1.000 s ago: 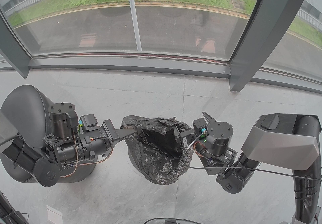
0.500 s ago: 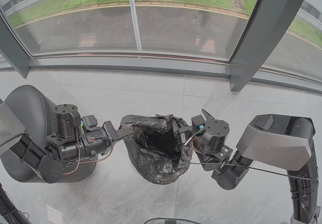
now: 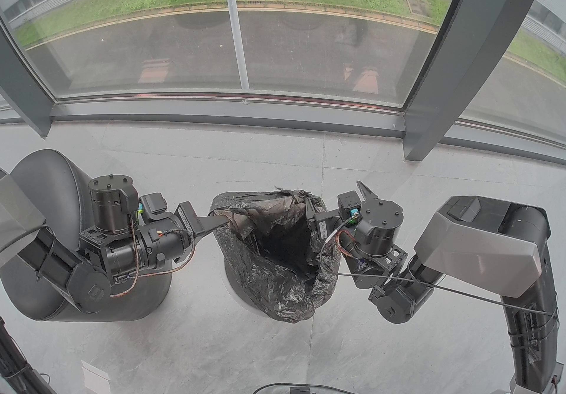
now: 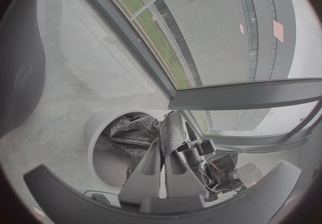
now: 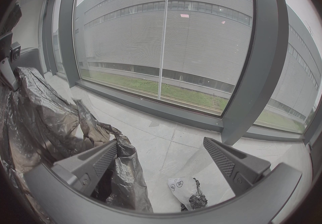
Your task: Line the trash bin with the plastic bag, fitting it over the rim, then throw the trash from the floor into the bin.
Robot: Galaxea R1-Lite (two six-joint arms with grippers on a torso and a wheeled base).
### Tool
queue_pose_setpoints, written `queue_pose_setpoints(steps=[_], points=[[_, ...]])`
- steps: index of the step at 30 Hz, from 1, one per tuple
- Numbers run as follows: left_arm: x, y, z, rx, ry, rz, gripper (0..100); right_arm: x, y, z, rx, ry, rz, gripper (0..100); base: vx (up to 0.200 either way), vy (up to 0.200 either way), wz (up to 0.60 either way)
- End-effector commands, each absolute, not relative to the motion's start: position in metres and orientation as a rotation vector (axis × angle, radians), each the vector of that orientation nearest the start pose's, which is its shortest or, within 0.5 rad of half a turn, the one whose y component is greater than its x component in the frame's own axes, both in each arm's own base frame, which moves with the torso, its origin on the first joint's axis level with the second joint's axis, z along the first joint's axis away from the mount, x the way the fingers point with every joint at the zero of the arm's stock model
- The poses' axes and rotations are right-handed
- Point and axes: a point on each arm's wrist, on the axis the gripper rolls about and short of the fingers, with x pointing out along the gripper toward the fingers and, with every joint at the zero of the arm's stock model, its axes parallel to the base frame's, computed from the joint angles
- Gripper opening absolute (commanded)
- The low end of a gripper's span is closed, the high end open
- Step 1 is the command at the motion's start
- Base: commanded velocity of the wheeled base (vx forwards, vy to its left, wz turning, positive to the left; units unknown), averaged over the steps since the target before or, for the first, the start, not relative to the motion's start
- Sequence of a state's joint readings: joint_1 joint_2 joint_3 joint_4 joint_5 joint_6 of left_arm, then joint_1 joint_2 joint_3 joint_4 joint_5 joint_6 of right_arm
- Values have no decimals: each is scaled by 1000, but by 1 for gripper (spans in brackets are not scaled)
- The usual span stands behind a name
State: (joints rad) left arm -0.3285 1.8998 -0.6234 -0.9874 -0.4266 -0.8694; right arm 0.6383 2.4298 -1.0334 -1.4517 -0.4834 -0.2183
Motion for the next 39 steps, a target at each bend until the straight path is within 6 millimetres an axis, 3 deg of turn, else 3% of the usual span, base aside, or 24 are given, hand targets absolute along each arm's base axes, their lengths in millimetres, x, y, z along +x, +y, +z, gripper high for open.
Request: queue_pose_setpoints(steps=[1,21,39], points=[[302,-107,105,-827,603,-555,0,356,250,39,-192,-65,146,100,0,0,0],[310,-103,72,-763,666,-509,0,361,254,36,-190,-76,147,100,0,0,0],[319,-85,48,-672,681,-454,0,364,255,31,-192,-73,146,100,0,0,0]])
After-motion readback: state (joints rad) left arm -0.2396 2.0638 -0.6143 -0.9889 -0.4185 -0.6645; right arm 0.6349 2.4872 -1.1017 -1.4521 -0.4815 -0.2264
